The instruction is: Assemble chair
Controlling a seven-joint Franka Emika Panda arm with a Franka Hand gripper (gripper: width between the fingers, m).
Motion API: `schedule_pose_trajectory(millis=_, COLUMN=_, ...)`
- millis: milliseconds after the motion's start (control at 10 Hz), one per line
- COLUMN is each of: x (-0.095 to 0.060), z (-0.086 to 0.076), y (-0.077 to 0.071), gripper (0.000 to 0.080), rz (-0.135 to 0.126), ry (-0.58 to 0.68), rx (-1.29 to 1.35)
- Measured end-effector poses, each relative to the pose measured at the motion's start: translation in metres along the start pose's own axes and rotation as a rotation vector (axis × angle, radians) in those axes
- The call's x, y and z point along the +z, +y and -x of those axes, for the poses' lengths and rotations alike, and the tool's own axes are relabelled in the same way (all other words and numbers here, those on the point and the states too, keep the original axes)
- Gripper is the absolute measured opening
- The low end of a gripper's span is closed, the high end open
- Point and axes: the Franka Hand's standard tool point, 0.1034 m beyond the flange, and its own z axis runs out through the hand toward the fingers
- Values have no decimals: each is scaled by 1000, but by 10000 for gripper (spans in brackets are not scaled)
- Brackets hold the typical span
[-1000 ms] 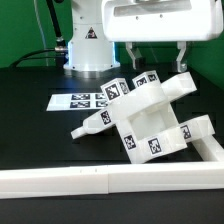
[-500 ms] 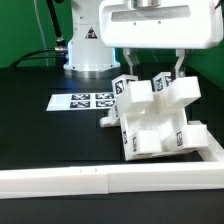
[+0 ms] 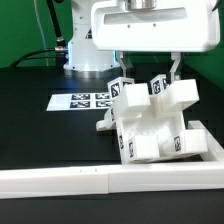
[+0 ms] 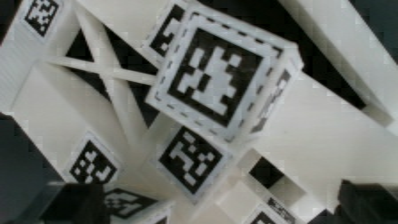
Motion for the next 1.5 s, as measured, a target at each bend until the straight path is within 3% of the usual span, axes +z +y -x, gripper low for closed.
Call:
schedule_pose_trajectory(millis=400, x=-1, z=0, y=-1, gripper=649, rz=-1, ry=1, rx=0)
schedule_pose_trajectory(millis=900, x=-37, z=4, y=-8, gripper=649, rz=-48, ry=9, rx=-33)
schedule_pose_trajectory(millis=1200, x=-34, z=4, y=-7, gripper=649, rz=-41, ry=14, rx=-68)
schedule_pose_trajectory(millis=1300, x=-30, z=2, y=-4, gripper=649, rz=-23, ry=27, rx=-171)
schedule_pose_trajectory(millis=1500, x=-31, z=-7, y=-1, gripper=649, rz=-17, ry=35, rx=-404)
